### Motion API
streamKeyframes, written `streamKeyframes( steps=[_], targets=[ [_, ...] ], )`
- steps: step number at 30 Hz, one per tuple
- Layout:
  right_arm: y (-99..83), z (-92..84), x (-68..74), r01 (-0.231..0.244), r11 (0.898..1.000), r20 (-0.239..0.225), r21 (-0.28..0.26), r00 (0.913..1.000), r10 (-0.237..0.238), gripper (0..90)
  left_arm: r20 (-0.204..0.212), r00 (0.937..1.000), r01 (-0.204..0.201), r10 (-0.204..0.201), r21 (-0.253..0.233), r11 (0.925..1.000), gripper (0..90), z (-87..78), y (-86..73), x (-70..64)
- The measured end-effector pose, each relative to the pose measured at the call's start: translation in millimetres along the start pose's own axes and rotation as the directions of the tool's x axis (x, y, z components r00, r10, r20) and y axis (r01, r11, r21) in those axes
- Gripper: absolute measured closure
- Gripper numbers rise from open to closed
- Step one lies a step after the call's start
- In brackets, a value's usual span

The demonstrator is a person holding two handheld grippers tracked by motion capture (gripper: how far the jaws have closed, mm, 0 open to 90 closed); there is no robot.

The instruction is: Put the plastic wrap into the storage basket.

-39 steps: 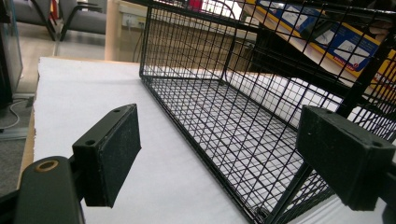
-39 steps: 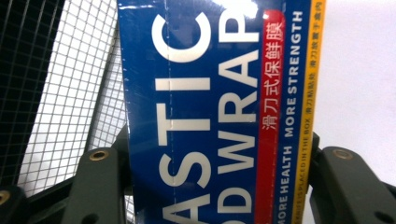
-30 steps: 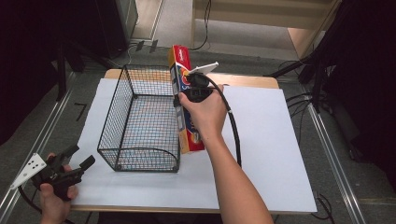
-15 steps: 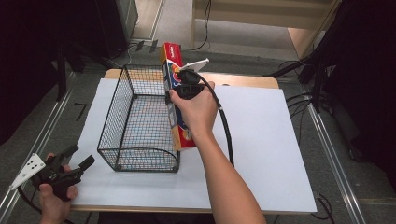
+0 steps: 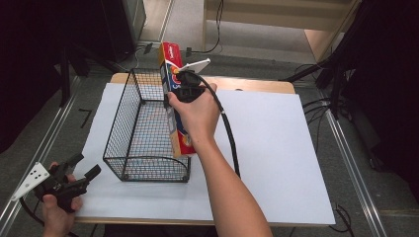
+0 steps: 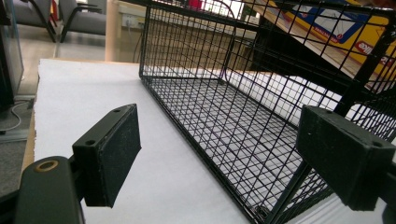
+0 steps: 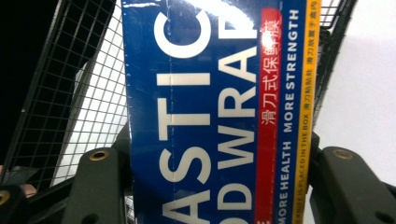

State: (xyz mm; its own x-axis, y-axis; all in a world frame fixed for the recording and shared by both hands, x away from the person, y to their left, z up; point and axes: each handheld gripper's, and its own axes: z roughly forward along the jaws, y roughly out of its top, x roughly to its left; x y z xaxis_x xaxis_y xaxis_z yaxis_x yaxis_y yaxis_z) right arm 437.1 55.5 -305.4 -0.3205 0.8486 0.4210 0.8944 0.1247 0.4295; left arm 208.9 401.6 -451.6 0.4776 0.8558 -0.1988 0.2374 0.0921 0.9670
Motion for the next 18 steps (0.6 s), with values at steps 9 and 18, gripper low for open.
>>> streamKeyframes(
  steps=[9, 18],
  targets=[
    [-0.6, 9.4, 7.2, 0.004, 1.0, -0.012, 0.002, 0.9999, -0.004, 42.4, 0.001, 1.0, -0.006, 0.006, 0.004, 1.0, 14.2, 0.3, 0.0, -0.4],
    [-4.3, 15.8, 12.6, 0.01, 1.0, -0.012, 0.007, 0.9999, -0.01, 42.4, 0.0, 0.9999, -0.011, 0.011, 0.005, 0.9999, 14.2, 0.9, -0.1, -1.2]
  ],
)
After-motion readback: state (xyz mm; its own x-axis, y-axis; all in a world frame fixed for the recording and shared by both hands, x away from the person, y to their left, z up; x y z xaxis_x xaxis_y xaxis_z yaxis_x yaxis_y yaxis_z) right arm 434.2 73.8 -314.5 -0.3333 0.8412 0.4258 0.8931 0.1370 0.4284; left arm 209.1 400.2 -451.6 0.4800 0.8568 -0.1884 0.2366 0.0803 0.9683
